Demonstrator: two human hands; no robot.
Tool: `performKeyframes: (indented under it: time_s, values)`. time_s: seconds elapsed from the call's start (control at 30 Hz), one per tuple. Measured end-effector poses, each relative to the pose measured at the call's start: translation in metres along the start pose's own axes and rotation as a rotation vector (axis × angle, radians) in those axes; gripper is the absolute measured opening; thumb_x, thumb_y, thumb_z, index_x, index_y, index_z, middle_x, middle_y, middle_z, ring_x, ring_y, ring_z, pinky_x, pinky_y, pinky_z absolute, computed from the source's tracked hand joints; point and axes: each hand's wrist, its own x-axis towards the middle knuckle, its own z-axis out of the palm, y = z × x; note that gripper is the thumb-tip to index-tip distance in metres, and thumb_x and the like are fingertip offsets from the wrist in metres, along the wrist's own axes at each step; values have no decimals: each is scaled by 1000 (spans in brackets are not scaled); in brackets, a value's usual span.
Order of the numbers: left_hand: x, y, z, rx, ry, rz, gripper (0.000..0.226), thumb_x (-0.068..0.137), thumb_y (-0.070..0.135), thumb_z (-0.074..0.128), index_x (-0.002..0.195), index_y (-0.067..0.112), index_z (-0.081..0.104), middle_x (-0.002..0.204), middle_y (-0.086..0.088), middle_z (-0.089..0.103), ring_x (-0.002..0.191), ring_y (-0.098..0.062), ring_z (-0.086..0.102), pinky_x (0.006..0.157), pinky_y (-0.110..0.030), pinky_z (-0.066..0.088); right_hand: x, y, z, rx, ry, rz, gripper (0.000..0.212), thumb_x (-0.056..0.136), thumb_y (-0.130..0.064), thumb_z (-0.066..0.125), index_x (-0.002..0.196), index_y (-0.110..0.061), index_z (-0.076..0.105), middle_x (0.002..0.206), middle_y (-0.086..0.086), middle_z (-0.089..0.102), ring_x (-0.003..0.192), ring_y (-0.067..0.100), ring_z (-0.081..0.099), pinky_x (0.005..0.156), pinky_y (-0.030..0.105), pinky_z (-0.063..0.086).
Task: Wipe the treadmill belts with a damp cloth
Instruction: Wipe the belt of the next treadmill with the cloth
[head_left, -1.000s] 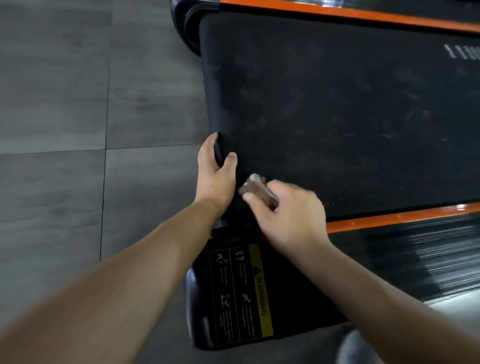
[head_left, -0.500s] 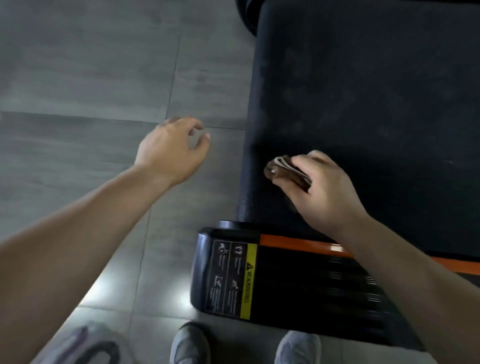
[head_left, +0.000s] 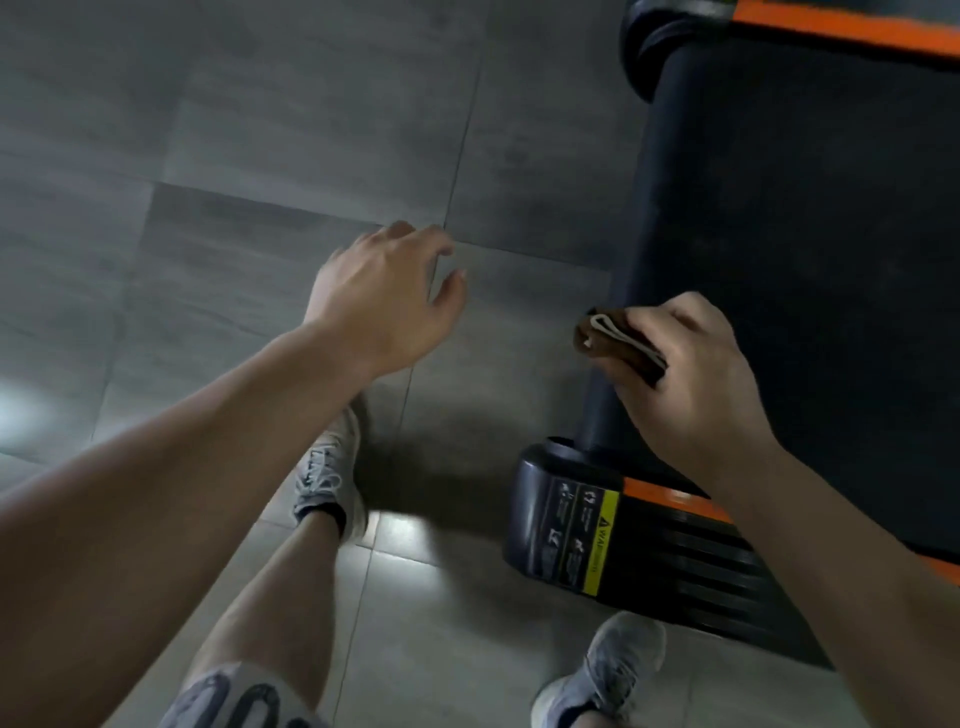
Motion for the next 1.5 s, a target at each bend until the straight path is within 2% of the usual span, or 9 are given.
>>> performKeyframes:
  time_s: [0.37,0.53,0.63,0.8,0.93,1.07,1.2,1.37,1.5]
  values:
    - [95,-129,-105,13,-120,120,47,102,53,47,139,28,57,134,-2,62,122,-26,57,93,-42,48,118,-146,44,-33,90,85,30,92,-42,71,104,-15,66,97,1,54,92,21,55,70,37,49]
    - [145,-161,-142,61,-146,132,49,102,55,46,141,26,55,136,-2,61,125,-26,56,94,-41,44,175,-176,50,-41,146,111,40,91,-39,72,117,-10,64,106,7,59,101,26,57,76,36,48]
    - [177,-164,-156,61,-148,132,50,101,56,44,141,27,55,135,-1,61,125,-25,56,95,-42,46,209,-179,45,-39,175,122,38,92,-41,70,113,-10,64,106,7,58,101,27,57,76,31,41]
    - [244,-143,-166,66,-158,136,50,101,55,46,140,26,55,134,-1,62,123,-25,57,94,-41,47,271,-161,29,-1,190,149,38,91,-41,71,112,-11,66,107,5,58,100,27,59,77,37,51]
    - [321,-110,-167,40,-157,113,46,100,53,49,138,29,56,133,-1,62,123,-26,57,96,-40,46,337,-127,9,11,210,168,35,88,-40,73,109,-12,67,103,3,58,97,26,60,75,31,46]
    - [407,-79,-164,20,-137,88,46,101,53,47,139,29,55,134,1,62,123,-23,56,96,-39,46,417,-83,-13,10,165,139,42,89,-46,68,114,-12,66,107,6,60,97,26,60,73,34,50]
    - [483,-40,-163,27,-139,118,48,101,54,46,141,28,54,135,1,61,123,-23,56,95,-39,44,493,-44,-48,-35,207,97,37,91,-38,71,112,-8,66,104,8,58,97,24,56,73,28,40]
    - [572,3,-175,40,-128,149,47,100,52,49,139,28,55,135,-1,61,122,-27,57,94,-39,44,576,1,-95,-50,252,125,34,92,-38,70,113,-11,65,106,8,59,100,29,58,76,42,53]
    - [654,37,-181,23,-112,167,45,98,51,51,136,28,57,133,-1,62,122,-29,57,93,-39,45,640,34,-132,-76,271,153,39,90,-37,66,116,-9,63,108,9,60,97,28,59,74,39,53]
